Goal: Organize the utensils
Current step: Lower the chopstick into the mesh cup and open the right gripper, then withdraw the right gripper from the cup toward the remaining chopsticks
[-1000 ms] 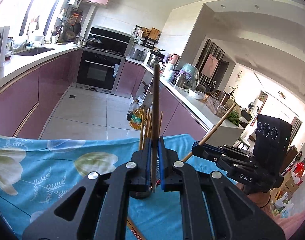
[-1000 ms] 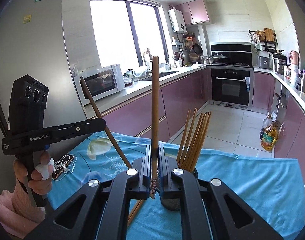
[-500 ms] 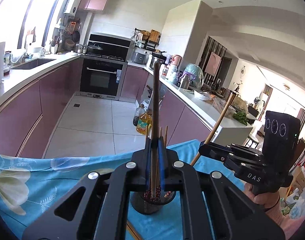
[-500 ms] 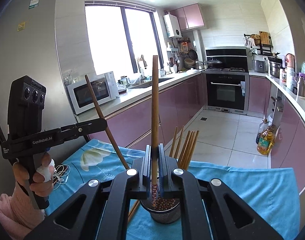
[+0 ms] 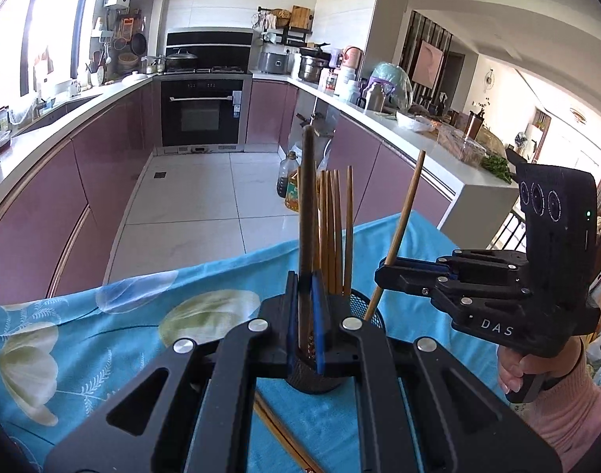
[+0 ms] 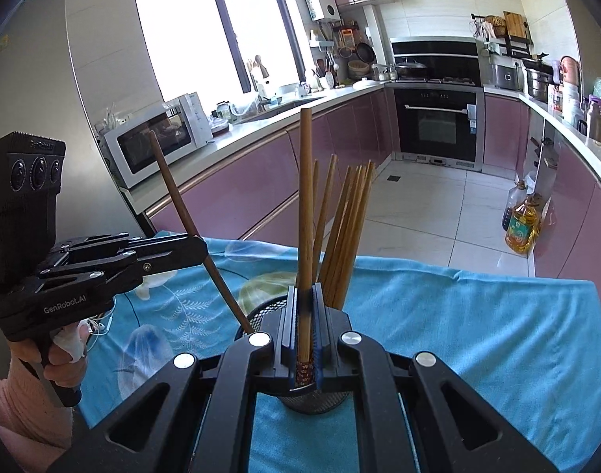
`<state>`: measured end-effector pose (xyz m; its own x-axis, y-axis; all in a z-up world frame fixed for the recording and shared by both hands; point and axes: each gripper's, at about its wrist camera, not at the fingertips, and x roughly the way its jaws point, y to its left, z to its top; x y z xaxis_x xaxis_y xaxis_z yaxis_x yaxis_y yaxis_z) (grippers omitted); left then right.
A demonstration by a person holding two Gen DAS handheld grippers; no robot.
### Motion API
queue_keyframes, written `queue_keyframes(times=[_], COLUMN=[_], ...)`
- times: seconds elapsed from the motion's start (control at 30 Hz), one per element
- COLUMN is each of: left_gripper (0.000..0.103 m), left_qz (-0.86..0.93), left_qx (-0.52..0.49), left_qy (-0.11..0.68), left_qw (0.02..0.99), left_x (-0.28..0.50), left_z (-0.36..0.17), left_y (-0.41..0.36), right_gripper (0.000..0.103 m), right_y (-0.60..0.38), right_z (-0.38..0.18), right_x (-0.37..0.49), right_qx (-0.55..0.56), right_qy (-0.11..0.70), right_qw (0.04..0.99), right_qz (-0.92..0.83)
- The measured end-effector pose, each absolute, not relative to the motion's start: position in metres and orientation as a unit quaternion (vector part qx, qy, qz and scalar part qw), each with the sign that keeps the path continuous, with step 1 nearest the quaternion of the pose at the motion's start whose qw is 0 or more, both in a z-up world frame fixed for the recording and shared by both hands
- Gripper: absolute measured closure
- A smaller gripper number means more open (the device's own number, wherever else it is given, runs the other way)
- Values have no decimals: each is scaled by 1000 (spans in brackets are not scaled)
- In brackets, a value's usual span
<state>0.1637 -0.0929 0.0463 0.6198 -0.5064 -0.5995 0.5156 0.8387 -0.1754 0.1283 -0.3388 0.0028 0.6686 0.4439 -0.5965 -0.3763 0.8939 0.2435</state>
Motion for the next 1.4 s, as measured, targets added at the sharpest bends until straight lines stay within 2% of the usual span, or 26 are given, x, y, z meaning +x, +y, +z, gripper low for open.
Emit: queue_keyframes(times=[0.4, 0.73, 0.8, 1.0, 1.2, 1.4], left_gripper=[95, 95, 89, 82, 79, 72], left_qz=[-272, -262, -261, -252, -236, -219], left_qx=[12, -4, -9, -14, -24, -40], left_qy=[359, 361, 358, 348, 354, 373], left_qw=[893, 895, 896, 903, 905, 901], left_x=[199, 190, 188, 169, 149, 128], left_z=[27, 9, 8, -2, -19, -44], left_y=[-109, -96, -91, -73, -48, -29], right_gripper=[95, 90, 87, 85, 84, 83], right_y=[-341, -347, -347, -345, -336, -308], right_z=[-12, -17, -18, -15, -9, -31], right_x=[146, 143, 140, 126, 91, 70], right_qx=[60, 71, 70, 66, 53, 32], right_qy=[356, 351, 350, 338, 322, 357], right_qw=[911, 914, 914, 919, 915, 891], right_qz=[199, 193, 192, 195, 238, 277])
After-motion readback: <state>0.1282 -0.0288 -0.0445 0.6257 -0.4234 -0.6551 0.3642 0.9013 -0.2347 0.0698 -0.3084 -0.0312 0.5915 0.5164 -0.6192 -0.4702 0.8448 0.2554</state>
